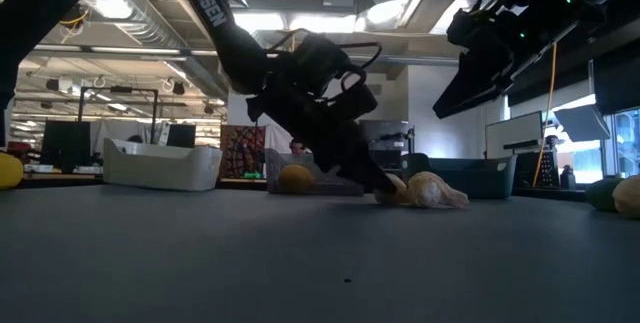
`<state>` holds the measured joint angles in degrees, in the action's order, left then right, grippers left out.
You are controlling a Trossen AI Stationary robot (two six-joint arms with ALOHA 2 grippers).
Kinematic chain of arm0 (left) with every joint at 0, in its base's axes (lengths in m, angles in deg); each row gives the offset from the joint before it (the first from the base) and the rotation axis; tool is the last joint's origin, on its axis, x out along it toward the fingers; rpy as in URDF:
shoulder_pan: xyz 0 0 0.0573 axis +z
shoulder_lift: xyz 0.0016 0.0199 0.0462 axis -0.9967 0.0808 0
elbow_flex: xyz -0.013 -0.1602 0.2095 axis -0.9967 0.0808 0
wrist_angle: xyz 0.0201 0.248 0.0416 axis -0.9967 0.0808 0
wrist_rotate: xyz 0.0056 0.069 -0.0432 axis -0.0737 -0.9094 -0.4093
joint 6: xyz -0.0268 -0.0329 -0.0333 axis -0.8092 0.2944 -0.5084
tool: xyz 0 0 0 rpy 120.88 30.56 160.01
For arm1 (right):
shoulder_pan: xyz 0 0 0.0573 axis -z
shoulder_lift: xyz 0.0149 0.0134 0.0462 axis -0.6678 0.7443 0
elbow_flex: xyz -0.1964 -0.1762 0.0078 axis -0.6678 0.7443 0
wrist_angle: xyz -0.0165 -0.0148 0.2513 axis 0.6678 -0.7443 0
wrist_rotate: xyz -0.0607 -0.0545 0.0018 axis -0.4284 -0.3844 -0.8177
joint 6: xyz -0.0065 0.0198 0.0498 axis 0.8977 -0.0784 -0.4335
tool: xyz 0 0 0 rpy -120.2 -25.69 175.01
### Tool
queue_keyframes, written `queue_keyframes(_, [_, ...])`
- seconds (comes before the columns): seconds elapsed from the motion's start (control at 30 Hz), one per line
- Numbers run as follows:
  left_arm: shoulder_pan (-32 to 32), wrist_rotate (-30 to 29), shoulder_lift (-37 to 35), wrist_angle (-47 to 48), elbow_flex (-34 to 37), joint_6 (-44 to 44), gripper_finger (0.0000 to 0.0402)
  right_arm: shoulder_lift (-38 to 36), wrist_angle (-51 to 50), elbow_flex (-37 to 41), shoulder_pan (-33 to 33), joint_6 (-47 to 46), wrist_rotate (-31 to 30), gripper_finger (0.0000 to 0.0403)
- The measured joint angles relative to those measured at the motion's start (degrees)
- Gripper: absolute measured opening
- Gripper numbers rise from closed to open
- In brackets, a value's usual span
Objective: Sort produce into baskets
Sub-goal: Put the garlic into the white bin
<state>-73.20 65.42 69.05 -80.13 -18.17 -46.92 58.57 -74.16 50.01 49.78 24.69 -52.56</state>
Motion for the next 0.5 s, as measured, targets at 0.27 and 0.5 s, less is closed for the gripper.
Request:
queue_keyframes(0.27, [0.00,0.56,0.00,0.11,0.00,-1.00,0.0127,0.00,-0.27,0.02,0.00,0.00,0.02,0.0222])
queue_keyframes(0.5, [0.00,-1.56,-1.53,4.06,0.00,-1.83,0.0120,0.00,-0.27,0.04,0.00,0.00,0.02,0.0222])
